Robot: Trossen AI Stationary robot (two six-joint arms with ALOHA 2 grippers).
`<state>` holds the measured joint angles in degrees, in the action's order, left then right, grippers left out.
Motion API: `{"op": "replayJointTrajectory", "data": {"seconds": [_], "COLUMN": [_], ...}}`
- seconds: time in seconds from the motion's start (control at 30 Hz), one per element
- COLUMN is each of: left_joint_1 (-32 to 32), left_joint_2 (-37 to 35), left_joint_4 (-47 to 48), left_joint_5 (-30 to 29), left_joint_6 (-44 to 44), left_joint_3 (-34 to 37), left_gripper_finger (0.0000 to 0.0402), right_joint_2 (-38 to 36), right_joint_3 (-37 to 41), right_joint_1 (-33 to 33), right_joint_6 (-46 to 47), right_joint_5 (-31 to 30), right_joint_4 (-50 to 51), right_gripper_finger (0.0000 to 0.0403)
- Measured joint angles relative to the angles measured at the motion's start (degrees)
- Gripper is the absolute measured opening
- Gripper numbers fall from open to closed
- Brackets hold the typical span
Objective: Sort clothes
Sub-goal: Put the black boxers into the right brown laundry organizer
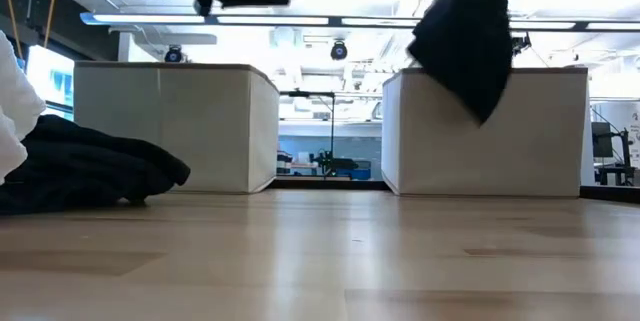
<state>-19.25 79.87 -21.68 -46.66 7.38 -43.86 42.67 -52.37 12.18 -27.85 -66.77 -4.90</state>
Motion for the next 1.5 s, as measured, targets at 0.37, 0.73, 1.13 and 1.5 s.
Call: {"op": "replayJointTrajectory", "data": {"seconds": [0.37,0.73,1.13,1.5], "left_joint_1": [0.1,0.1,0.1,0.0], "left_joint_2": [7.2,7.4,7.4,7.4], "left_joint_4": [-8.6,-8.3,-8.1,-7.0], "left_joint_5": [-0.2,-0.2,-0.2,-0.2], "left_joint_6": [0.2,1.0,1.5,3.0], "left_joint_3": [0.0,0.0,0.0,0.0], "left_gripper_finger": [0.0085,0.0085,0.0085,0.0085], "right_joint_2": [5.1,22.7,45.4,53.1], "right_joint_3": [-8.9,-6.7,-6.8,-7.1], "right_joint_1": [-24.9,-53.6,-62.5,-63.2], "right_joint_6": [-5.1,17.6,22.8,21.5], "right_joint_5": [16.0,45.1,61.3,58.0], "right_joint_4": [-3.1,32.1,40.7,41.1], "right_gripper_finger": [0.0009,0.0009,0.0009,0.0062]}}
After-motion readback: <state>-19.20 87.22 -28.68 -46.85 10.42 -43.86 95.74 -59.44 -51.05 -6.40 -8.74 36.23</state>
